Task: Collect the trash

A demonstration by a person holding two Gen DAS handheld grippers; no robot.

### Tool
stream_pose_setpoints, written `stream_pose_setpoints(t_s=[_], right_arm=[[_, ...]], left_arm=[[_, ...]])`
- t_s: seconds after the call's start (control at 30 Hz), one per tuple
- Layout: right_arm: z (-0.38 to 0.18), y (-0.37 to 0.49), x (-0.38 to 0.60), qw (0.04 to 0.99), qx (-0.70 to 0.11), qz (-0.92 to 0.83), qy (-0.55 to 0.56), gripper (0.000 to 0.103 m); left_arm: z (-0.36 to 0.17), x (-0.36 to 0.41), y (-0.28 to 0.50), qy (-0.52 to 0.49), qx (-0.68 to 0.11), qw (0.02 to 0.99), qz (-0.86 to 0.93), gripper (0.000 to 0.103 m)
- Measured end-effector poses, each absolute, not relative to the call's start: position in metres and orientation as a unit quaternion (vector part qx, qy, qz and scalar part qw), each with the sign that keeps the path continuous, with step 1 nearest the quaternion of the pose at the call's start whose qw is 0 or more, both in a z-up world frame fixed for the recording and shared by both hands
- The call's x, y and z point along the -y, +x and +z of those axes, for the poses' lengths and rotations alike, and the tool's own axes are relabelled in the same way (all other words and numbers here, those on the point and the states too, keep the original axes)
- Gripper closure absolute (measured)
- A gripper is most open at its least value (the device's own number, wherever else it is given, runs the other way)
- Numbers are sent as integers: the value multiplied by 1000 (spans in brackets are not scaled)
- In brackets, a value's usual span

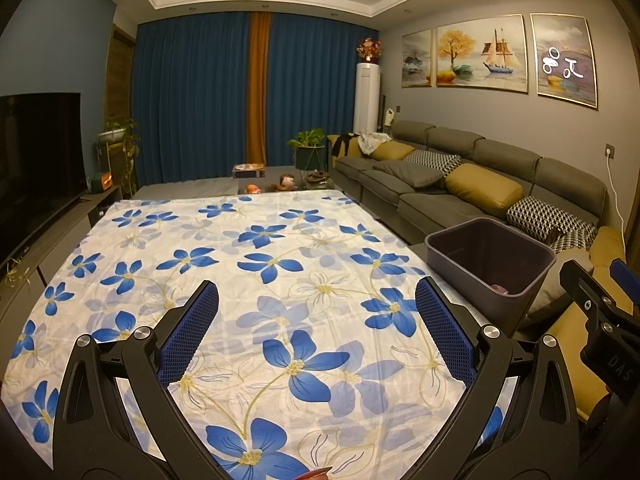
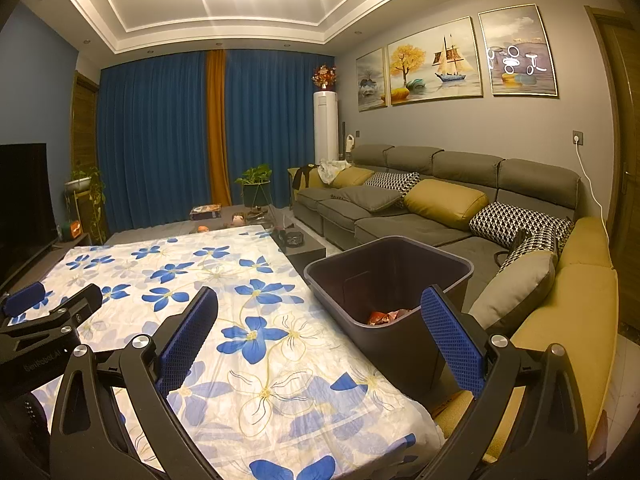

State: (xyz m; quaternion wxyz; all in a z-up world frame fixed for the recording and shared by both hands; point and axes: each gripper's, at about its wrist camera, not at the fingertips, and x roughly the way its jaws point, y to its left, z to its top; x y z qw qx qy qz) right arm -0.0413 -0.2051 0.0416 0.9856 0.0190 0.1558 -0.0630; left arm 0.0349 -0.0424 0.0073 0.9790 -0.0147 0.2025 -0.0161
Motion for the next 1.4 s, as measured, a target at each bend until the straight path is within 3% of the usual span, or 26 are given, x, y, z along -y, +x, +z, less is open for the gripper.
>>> stream_pose_setpoints(t_s=[1.07,1.2,1.4], right_arm=[[40,-45,208,985,-155,-66,25,5],[40,-46,208,985,-154,-67,26,5],[39,-47,208,985,-155,-69,31,5]], left_arm=[[2,45,32,-1,-202,979,-27,6],[0,47,32,5,-201,979,-32,13],[0,48,31,8,-200,979,-33,13]])
